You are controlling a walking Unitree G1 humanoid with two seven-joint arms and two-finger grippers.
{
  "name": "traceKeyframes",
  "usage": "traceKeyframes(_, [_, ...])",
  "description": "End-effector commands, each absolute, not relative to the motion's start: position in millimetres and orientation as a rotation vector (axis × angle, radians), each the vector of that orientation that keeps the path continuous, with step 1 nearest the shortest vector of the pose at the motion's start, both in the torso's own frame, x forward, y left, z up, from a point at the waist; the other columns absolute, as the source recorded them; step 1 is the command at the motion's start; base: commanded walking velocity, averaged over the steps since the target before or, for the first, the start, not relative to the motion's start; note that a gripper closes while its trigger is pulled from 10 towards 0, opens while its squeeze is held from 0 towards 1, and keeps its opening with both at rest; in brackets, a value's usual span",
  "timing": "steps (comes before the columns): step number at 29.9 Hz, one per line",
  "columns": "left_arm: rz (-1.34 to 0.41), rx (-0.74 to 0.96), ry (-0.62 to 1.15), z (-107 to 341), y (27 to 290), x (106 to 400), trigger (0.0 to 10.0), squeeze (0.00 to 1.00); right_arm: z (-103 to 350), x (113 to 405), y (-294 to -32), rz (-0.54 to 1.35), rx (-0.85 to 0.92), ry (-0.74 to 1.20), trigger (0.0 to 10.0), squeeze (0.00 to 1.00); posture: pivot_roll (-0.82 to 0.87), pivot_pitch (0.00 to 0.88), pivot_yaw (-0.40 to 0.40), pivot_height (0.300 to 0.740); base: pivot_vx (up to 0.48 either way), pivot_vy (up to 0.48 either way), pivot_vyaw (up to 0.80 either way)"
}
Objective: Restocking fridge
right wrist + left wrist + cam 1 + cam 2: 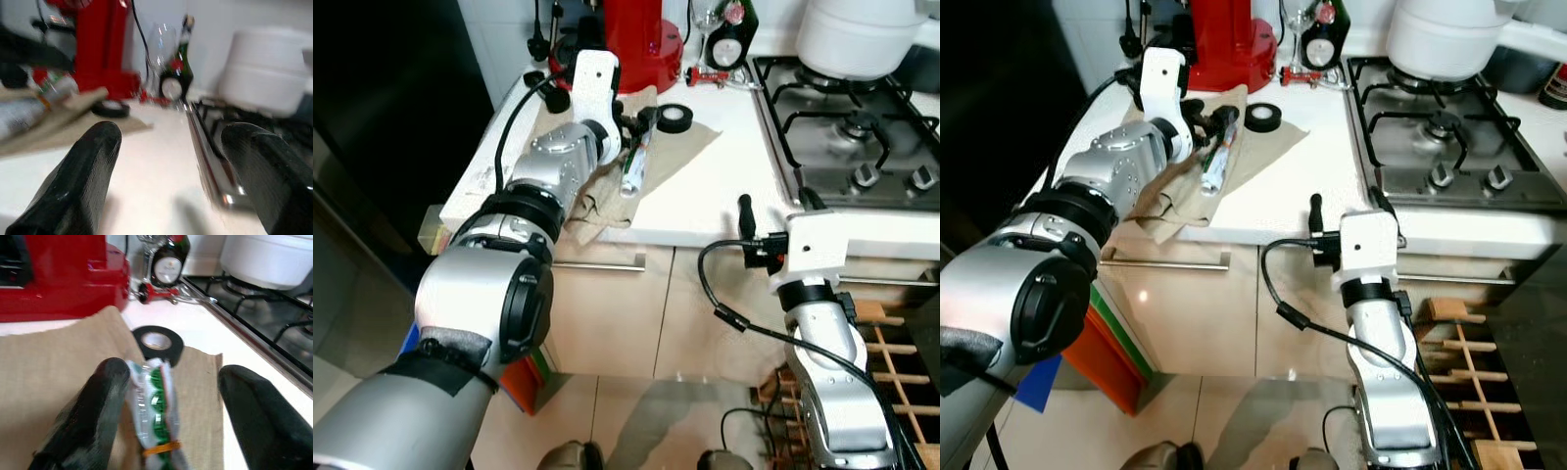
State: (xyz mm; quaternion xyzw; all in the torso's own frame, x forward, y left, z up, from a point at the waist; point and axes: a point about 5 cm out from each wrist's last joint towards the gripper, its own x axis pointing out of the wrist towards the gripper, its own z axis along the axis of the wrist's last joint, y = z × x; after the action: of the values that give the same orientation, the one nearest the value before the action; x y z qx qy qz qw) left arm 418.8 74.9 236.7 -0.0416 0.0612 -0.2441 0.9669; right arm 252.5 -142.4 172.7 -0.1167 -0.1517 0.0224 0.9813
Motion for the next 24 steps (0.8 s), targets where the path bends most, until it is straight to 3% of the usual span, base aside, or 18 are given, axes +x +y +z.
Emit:
traceKeyframes(1, [-0.510,-0.064,0.122,246.7,70.0,419.6,10.0,1.00,175.7,247.5,-138.0,0.063,-0.242,-0.310,10.0,0.00,-0.24,0.079,0.111,0.740,0.000,0.000,0.00])
traceKeyframes(5, [-0.498,-0.066,0.143,242.2,69.1,419.2,10.0,1.00,174.9,243.6,-137.7,0.053,-0.236,-0.300,10.0,0.00,-0.24,0.091,0.114,0.740,0.000,0.000,0.00])
traceKeyframes(6, [-0.494,-0.063,0.145,241.6,69.6,419.2,10.0,0.83,174.9,242.8,-137.5,0.053,-0.236,-0.300,10.0,0.00,-0.25,0.095,0.113,0.740,0.000,0.000,0.00])
traceKeyframes(7, [-0.482,-0.064,0.152,240.0,70.7,419.4,10.0,0.12,174.4,241.6,-137.6,0.053,-0.236,-0.295,10.0,0.00,-0.25,0.098,0.111,0.740,0.000,0.000,0.00])
traceKeyframes(8, [-0.475,-0.063,0.155,238.9,71.2,419.4,10.0,0.00,174.1,241.3,-138.0,0.054,-0.238,-0.291,10.0,0.00,-0.25,0.098,0.111,0.740,0.000,0.000,0.00])
traceKeyframes(24, [-0.357,-0.111,0.165,233.6,89.5,422.3,10.0,0.00,172.1,236.8,-139.6,0.062,-0.255,-0.256,10.0,0.00,-0.25,0.118,0.099,0.740,0.000,0.000,0.00])
